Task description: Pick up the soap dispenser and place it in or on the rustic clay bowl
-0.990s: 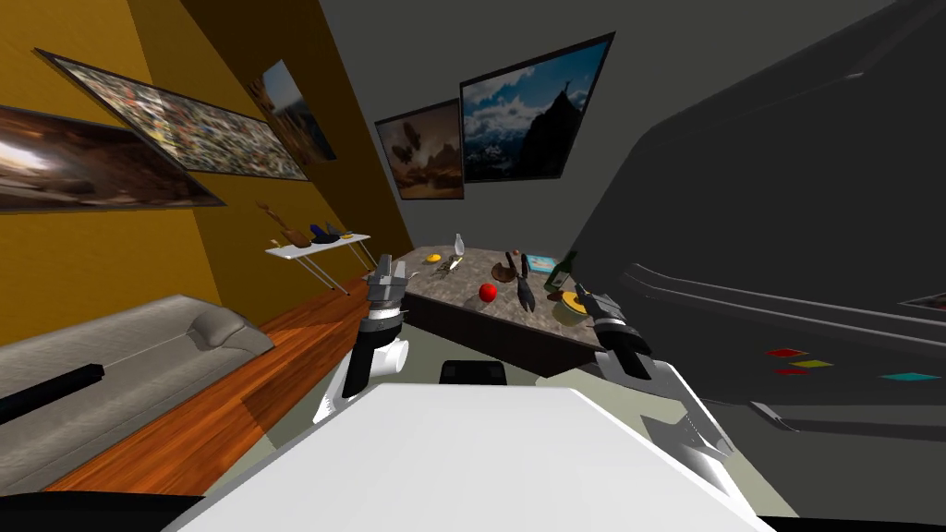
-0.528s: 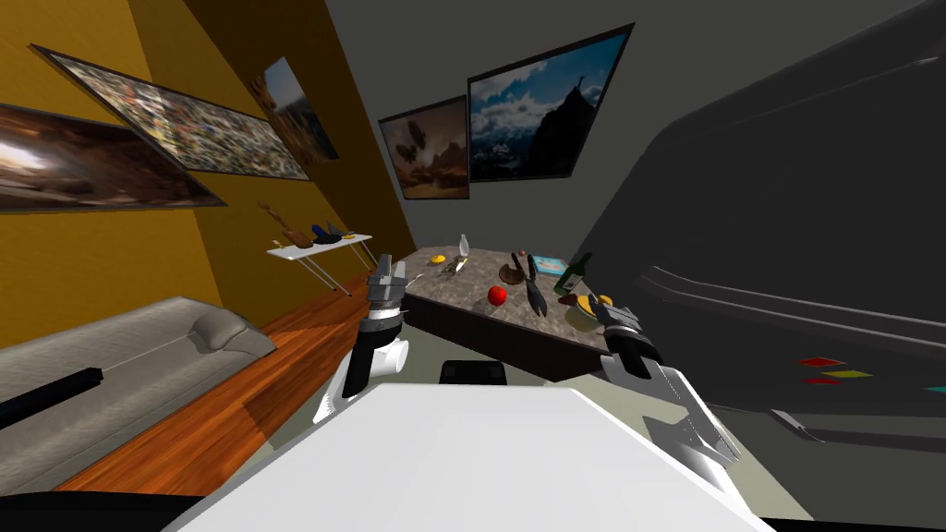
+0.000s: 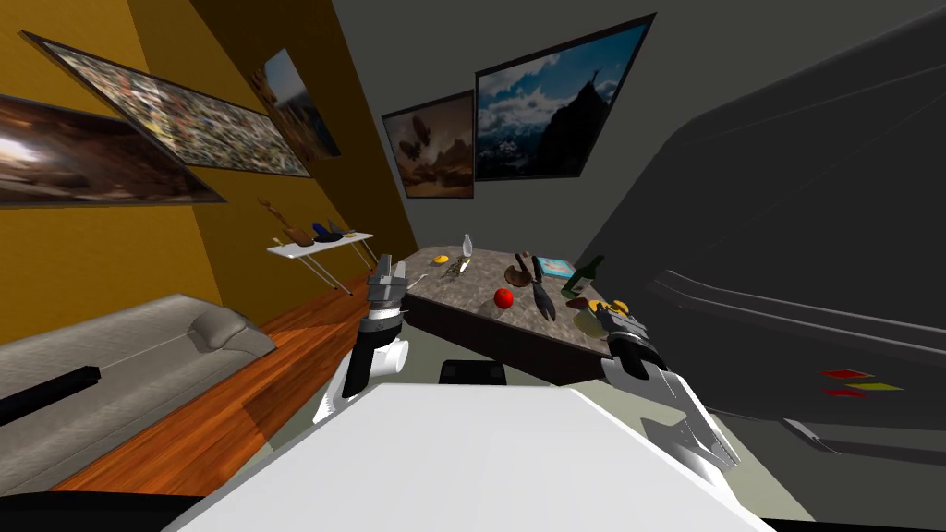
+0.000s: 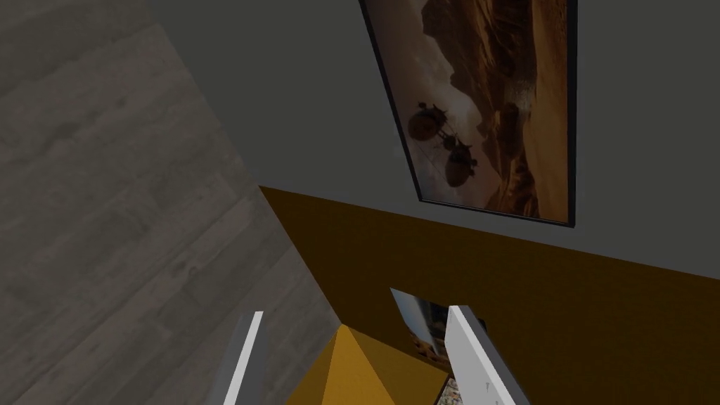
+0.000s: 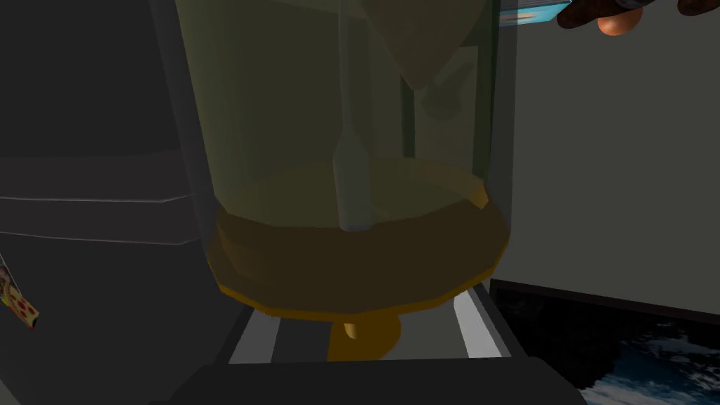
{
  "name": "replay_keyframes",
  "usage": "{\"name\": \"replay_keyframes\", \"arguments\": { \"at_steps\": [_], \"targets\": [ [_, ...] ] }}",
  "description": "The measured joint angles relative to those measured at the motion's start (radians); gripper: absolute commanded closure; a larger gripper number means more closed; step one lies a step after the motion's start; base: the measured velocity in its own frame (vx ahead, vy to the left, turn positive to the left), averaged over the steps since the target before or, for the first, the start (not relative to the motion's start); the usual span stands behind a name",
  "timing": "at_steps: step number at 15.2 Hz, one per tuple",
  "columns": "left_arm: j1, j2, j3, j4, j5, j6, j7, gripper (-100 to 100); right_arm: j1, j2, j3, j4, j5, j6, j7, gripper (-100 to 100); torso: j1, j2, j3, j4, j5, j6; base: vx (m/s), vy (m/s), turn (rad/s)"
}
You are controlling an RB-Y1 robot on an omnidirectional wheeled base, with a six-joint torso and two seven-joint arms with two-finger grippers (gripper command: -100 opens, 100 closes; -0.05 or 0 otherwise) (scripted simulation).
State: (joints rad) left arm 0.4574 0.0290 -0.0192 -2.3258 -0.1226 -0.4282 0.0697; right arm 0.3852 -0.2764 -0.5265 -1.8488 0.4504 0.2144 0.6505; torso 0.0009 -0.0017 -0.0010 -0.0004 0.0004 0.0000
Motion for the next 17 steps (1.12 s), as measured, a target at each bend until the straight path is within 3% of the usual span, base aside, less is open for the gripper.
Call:
{"name": "replay_keyframes", "arguments": {
  "at_steps": [4, 5, 8, 17],
  "targets": [
    [0.000, 0.000, 0.000, 0.000, 0.000, 0.000, 0.000, 0, 0.001, 0.000, -0.001, 0.000, 0.000, 0.000, 0.000, 100, -0.001, 0.000, 0.000, 0.000, -0.001, -0.001, 0.000, 0.000, 0.000],
    [0.000, 0.000, 0.000, 0.000, 0.000, 0.000, 0.000, 0, 0.001, 0.000, -0.001, 0.000, 0.000, 0.000, 0.000, -100, -0.002, 0.000, 0.000, 0.000, -0.001, -0.001, -0.015, 0.027, 0.084],
    [0.000, 0.000, 0.000, 0.000, 0.000, 0.000, 0.000, 0, 0.041, -0.047, -0.016, 0.009, 0.010, -0.021, -0.006, -100, 0.002, 0.002, 0.001, 0.001, 0.000, -0.001, -0.034, 0.070, 0.112],
    [0.000, 0.000, 0.000, 0.000, 0.000, 0.000, 0.000, 0, 0.218, -0.185, -0.083, 0.027, 0.055, -0.133, -0.029, -100, 0.003, 0.003, 0.002, 0.001, 0.001, -0.001, -0.033, 0.078, 0.124]
  ]
}}
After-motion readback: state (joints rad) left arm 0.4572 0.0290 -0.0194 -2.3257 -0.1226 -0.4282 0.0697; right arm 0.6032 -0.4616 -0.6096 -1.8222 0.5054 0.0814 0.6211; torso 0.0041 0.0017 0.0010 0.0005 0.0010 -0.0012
